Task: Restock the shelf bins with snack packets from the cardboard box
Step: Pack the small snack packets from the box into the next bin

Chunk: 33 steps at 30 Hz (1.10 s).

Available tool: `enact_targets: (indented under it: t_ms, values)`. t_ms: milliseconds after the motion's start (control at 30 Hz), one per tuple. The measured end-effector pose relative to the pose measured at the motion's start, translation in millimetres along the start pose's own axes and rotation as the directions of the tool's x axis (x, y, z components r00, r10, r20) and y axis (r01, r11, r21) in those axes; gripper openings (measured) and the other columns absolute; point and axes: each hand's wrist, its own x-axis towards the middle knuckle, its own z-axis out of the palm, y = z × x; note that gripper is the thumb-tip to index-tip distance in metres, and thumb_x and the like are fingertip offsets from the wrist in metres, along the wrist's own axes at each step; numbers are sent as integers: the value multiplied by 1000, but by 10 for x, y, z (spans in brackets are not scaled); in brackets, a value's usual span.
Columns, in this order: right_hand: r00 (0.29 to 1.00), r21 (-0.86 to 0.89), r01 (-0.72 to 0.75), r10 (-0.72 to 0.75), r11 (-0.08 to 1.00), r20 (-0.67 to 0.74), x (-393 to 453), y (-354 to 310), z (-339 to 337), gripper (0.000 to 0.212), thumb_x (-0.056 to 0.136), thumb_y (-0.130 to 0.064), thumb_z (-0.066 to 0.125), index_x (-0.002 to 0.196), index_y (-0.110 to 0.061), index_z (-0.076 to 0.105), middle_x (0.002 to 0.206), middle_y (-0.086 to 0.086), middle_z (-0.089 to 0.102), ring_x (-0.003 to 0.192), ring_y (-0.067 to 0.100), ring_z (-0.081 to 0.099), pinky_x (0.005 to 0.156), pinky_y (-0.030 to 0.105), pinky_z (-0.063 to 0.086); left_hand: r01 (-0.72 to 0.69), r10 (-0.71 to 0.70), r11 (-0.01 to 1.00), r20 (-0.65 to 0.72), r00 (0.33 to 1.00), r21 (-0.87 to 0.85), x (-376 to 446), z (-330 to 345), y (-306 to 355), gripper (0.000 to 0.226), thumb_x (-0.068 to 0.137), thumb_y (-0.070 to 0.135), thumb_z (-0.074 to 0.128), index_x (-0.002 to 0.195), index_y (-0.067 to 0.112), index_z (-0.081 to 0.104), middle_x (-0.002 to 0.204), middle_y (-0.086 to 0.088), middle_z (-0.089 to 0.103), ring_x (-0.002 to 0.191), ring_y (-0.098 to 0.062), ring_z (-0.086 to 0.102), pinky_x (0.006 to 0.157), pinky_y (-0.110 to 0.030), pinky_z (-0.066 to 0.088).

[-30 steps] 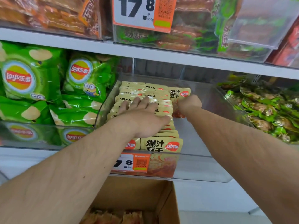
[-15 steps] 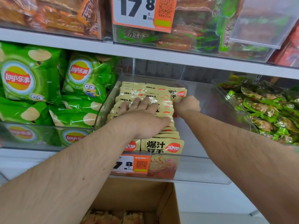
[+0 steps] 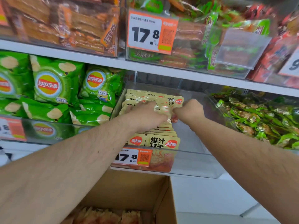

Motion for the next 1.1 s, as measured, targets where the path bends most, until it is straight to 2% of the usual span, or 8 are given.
enact_targets:
  t_ms: [100, 233, 300, 433, 567, 667, 867, 1100]
  values:
    - [981, -20, 164, -165, 986, -103, -544, -155, -172, 19, 81, -21, 63, 98, -16, 70, 92, 3, 71, 91, 24, 66, 78, 33, 55, -80, 120, 986, -284, 951, 149, -414, -88, -24, 60, 89, 59, 47, 138, 26, 44, 132, -1, 60, 128, -23, 50, 108, -43, 29]
    - [826, 28, 540, -524, 841, -209, -1490, -319, -185, 10, 78, -20, 62, 70, -26, 61, 65, -8, 61, 69, 19, 62, 63, 33, 52, -171, 199, 979, -355, 914, 109, -1193, -132, -241, 48, 85, 50, 55, 129, 32, 50, 125, 9, 63, 117, -20, 56, 99, -40, 36]
    - [752, 88, 657, -641, 749, -157, -1929, -330, -26, 6, 72, -20, 59, 67, -21, 62, 58, -10, 54, 59, 16, 56, 54, 31, 48, -170, 190, 981, -305, 933, 91, -1547, -83, -452, 44, 81, 50, 55, 122, 33, 54, 116, 10, 67, 110, -19, 60, 97, -39, 41]
    - [733, 91, 662, -668, 744, 132, -2387, -172, 524, 6, 72, -25, 56, 68, -22, 60, 58, -8, 54, 60, 21, 58, 54, 31, 46, -83, 87, 987, -25, 996, 136, -1985, 149, -962, 40, 84, 45, 55, 122, 35, 52, 112, 15, 65, 107, -14, 60, 94, -33, 41]
    - [739, -210, 549, -351, 809, 575, -2410, 129, 1172, 8, 84, -33, 58, 87, -27, 62, 94, -2, 69, 93, 25, 63, 77, 34, 53, 17, -41, 993, 211, 977, 116, -2116, 446, -1470, 40, 88, 45, 57, 126, 34, 50, 110, 18, 63, 105, -10, 60, 95, -34, 47]
    - [710, -375, 432, -53, 820, 702, -2373, 487, 1611, 25, 84, -34, 59, 102, -18, 67, 105, 3, 67, 97, 26, 64, 81, 35, 56, 96, -113, 993, 323, 940, 70, -2097, 622, -1671, 37, 89, 43, 56, 124, 34, 53, 111, 17, 63, 101, -13, 60, 92, -36, 51]
    - [740, -548, 304, 169, 779, 651, -2402, 1165, 2216, 12, 86, -25, 54, 93, -20, 62, 100, 4, 67, 89, 27, 64, 74, 35, 55, 263, -204, 961, 411, 889, -92, -1963, 933, -1958, 19, 87, 34, 59, 106, 30, 58, 101, 13, 62, 94, -9, 59, 87, -31, 52]
    - [771, -611, 117, 316, 783, 553, -2417, 1617, 2815, 26, 90, -26, 54, 112, -15, 64, 117, 9, 63, 107, 31, 63, 82, 35, 54, 401, -288, 900, 456, 842, -171, -1884, 1099, -2166, 13, 89, 27, 61, 101, 24, 63, 92, 10, 67, 86, -6, 61, 72, -24, 49]
